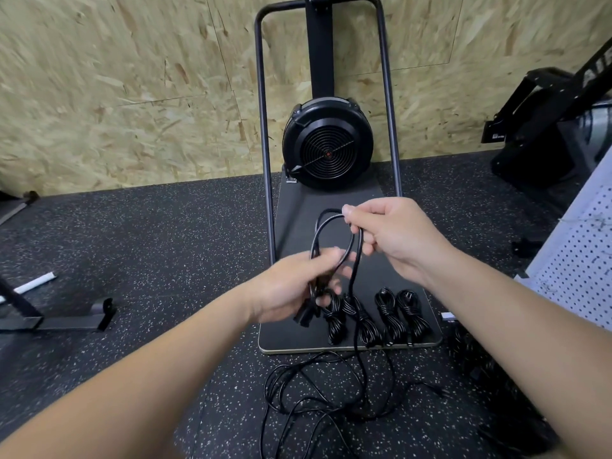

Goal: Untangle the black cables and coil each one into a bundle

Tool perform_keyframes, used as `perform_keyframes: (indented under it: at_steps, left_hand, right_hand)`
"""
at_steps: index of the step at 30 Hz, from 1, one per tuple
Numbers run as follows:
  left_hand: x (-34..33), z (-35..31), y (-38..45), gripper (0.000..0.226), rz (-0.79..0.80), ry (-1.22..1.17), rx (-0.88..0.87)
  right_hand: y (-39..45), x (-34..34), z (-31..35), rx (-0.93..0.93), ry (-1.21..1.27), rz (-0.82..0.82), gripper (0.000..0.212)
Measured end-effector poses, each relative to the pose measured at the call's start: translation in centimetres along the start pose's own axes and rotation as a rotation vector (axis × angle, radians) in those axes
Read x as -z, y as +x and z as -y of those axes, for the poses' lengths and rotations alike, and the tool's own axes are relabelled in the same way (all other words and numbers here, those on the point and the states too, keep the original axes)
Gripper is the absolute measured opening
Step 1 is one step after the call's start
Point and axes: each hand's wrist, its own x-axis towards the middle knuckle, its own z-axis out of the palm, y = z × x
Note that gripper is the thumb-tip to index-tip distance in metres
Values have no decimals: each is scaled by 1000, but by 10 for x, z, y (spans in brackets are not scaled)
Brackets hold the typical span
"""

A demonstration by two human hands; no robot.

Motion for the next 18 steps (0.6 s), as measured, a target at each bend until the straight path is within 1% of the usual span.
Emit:
perform_keyframes:
  at_steps: [2,4,5,7,9,10,11,12,13,14,15,18]
  left_hand:
    - [-10,7,1,31,46,89,-34]
    - [-19,12,2,10,72,141,-80]
    - [-23,13,3,6,57,153,-98]
    - [-26,12,6,15,1,177,-124]
    - [-26,10,8,18,-11,185,-153]
    - [-25,9,8,18,5,165,-164]
    - [-25,8,8,17,29,127,-168]
    - [-25,8,8,15,49,101,-167]
    - [-24,9,7,13,60,91,-161]
    - [-23,8,6,13,64,98,-154]
    - [-22,7,6,14,69,104,-147]
    - [-19,1,5,18,90,71,-142]
  right_hand:
    - [0,-3,3,21,18,-38,27]
    - [1,-3,3,89,-74,-57,21]
    - [1,-2,3,160,-159,-67,17]
    - [3,0,0,350,-395,-90,10]
    - [6,1,-8,470,-631,-67,24]
    - [7,0,-10,453,-681,-41,28]
    - [7,0,-12,391,-684,-14,27]
    - [5,-1,-11,308,-650,30,32]
    - [5,-2,-10,220,-576,71,42]
    - [6,-2,-7,137,-437,98,49]
    - [7,-1,-4,63,-241,121,52]
    - [9,-6,6,-109,417,168,40]
